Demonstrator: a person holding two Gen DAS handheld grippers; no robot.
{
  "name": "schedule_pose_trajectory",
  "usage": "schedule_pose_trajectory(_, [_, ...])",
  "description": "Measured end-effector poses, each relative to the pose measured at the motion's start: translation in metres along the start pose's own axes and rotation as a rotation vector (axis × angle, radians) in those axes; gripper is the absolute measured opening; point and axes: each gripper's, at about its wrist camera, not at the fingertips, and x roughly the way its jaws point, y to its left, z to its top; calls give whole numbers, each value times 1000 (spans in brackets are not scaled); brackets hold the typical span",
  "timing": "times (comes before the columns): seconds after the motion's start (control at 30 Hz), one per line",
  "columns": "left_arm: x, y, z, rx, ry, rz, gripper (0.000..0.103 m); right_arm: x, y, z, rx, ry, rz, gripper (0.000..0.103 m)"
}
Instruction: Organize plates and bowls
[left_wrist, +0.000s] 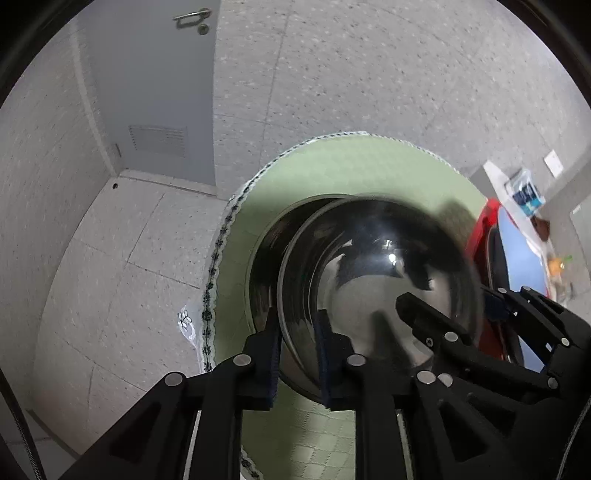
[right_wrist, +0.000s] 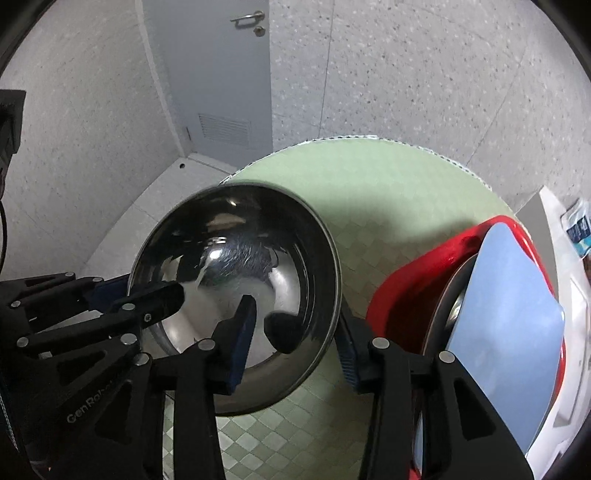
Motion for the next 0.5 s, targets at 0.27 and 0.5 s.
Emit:
schedule_pose_trajectory(0.27, [-24,-3,-21,-87,-65,63,25,-8,-8,-5,-22,-37,84,57])
schedule_pose_trajectory(0.5, [-73,-43,-55,-149,-222,197,62,-75,-39,-30,-56,-199,145,73])
